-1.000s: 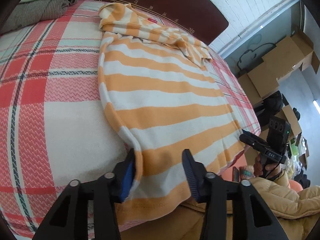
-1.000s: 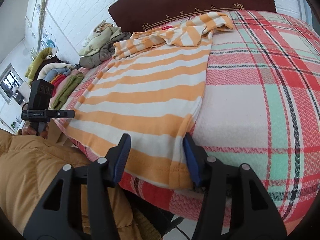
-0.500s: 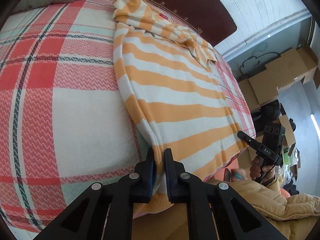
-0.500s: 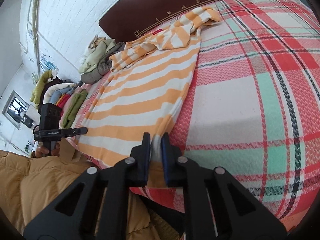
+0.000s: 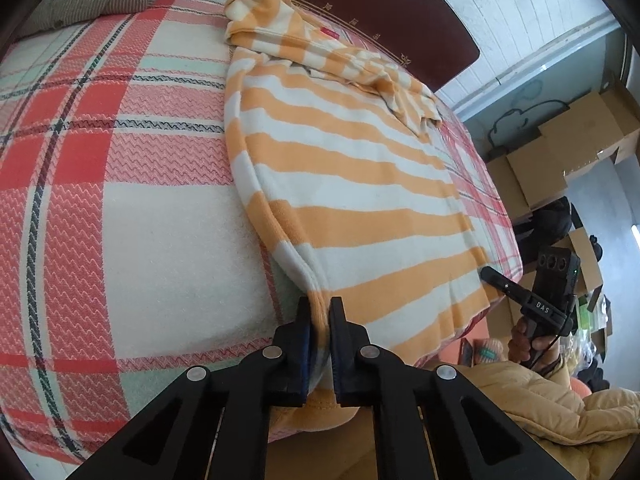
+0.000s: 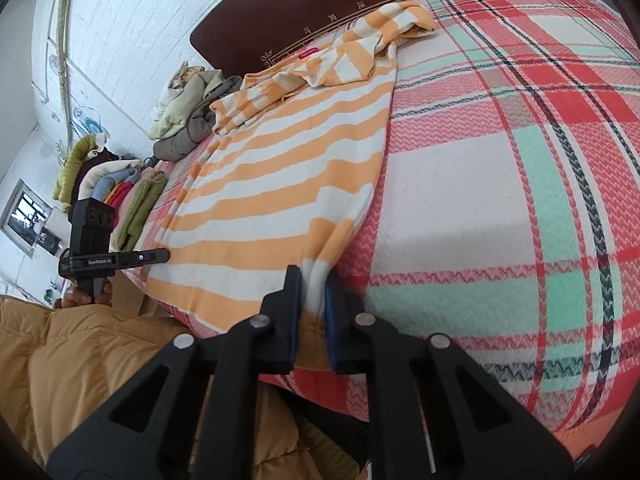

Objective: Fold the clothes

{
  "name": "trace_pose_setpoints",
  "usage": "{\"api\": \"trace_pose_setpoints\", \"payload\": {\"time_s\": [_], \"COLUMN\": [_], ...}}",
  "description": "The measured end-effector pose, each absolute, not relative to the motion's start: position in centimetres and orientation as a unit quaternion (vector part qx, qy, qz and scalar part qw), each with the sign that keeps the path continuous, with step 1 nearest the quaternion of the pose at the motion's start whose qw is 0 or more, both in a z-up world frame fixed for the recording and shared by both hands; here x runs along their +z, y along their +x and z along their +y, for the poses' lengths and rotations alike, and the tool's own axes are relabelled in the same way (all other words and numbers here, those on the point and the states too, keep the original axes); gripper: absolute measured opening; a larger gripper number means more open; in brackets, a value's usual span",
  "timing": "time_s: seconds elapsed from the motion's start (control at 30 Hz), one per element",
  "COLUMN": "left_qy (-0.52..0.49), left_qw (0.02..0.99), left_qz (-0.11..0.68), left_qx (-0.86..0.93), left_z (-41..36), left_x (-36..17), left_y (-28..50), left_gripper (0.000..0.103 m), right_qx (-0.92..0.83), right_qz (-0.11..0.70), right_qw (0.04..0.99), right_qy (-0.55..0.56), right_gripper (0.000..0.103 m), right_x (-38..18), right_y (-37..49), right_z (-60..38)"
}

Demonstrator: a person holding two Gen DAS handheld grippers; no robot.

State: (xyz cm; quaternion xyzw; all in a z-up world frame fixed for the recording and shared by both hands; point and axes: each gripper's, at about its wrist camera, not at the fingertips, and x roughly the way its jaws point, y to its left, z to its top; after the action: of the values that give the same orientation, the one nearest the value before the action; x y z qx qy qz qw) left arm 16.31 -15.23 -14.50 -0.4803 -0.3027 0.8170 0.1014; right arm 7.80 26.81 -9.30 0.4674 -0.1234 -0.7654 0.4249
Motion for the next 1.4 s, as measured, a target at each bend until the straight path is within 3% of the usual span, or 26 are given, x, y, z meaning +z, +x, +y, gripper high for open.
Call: {"api": "trace_pose_setpoints", "payload": {"time_s": [0.4, 0.87, 1.4], "left_qy": [-0.426, -0.382, -0.345], "left_qw": [0.160, 0.194, 0.209], "left_qz": [-0.400, -0.468, -0.463], "left_qx": [0.796, 0.773, 0.790], "left_z": [-17.4, -19.1, -22.1], "left_x": [-12.7, -11.8, -8.2], "left_y": [15.7, 13.0, 7.8], "left_gripper": [0.007, 0.007, 0.007], "right_qx": [-0.708, -0.684, -0.701], "right_qz": [-0.278, -0.335, -0.365], "right_qw": [0.508, 0.536, 0.518], "right_qy": [0.405, 0.364, 0.327], "right_gripper": [0.013, 0.013, 0.013], "right_x": [-7.0, -5.6, -2.4], "right_y": [5.3, 1.9, -3.7], "right_z": [27.0, 25.7, 25.7]}}
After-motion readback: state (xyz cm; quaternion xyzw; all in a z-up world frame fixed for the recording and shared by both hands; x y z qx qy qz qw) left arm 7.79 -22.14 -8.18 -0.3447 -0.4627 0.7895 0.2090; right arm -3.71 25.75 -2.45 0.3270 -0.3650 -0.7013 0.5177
